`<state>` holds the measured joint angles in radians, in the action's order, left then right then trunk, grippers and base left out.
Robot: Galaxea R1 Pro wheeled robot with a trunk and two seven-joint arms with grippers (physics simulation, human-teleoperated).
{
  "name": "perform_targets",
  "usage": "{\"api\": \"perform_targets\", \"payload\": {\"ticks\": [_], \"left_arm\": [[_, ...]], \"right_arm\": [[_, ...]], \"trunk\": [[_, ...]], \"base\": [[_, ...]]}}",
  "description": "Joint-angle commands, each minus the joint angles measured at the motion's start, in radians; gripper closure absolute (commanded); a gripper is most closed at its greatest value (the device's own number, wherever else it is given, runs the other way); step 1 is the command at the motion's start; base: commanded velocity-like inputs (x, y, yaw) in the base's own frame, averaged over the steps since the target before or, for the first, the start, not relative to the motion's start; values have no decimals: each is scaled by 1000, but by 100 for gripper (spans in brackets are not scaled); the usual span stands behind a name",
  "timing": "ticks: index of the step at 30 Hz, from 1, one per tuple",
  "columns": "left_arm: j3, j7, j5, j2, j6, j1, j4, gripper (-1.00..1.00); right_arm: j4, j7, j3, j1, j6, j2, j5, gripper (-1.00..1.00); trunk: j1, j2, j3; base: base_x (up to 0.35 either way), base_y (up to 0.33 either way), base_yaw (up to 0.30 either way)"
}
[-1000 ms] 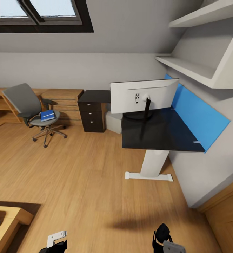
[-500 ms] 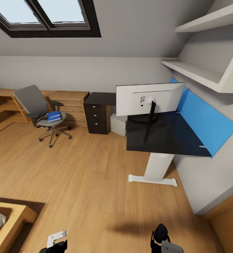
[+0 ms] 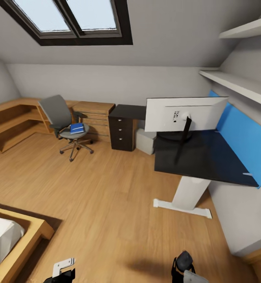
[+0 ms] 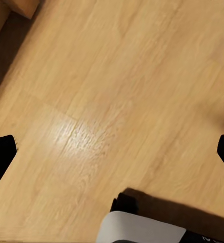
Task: In the bedroom, organize the workspace by keeping the computer under the desk, ensuring the monitor is on the desk, placing the keyboard on the desk next to the monitor, placing the mouse on the desk next to the keyboard, moving the folder from the swivel chair onto the desk next to the mouse, stacking the notebook on top of the folder with the pen on top of the notebook, and positioning the swivel chair next to the desk.
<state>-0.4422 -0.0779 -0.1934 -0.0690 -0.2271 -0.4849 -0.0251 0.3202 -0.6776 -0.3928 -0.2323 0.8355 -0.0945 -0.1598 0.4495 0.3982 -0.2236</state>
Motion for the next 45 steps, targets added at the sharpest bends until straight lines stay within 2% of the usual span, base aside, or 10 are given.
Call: {"api": "perform_targets", "payload": {"ticks": [1,5,12,13,14,25,36,45], "left_arm": [[-6,-5,-11,0,-4,-1,2,-100],[-6,-5,-11,0,-4,-1,3,-100],[-6,-5,-11,1,-4,-1,2,-100],[-6,-5,-11,1,-4,-1,2,-100],[-6,-5,-11,1,-4,-1,2,-100],[-6,-5,-11,1,-4,-1,3,-100],[-7,-5,-10,0,-5,-1,3,-100],[-6,-5,-10,0,-5,-1,2,-100]], "right_arm": [[0,-4,-9,-1,5,1,-11,100],[0,-6,-7,-3,4,4,-43,100],[0,-4,-6,-6,4,10,-138,100],[1,-1,-6,-8,4,13,-171,100],[2,-1,-6,-8,4,14,-176,100],[1,1,-6,-9,6,27,-177,100],[-1,30,-8,-9,10,29,-173,100],[-1,32,-8,-9,10,27,-173,100]], "trunk": [[1,2,-1],[1,2,0],[1,2,0],[1,2,0],[1,2,0],[1,2,1],[1,2,17],[1,2,31]], "base": [[0,0,261],[0,0,272],[0,0,274],[0,0,267],[0,0,264],[0,0,111],[3,2,2],[200,158,0]]}}
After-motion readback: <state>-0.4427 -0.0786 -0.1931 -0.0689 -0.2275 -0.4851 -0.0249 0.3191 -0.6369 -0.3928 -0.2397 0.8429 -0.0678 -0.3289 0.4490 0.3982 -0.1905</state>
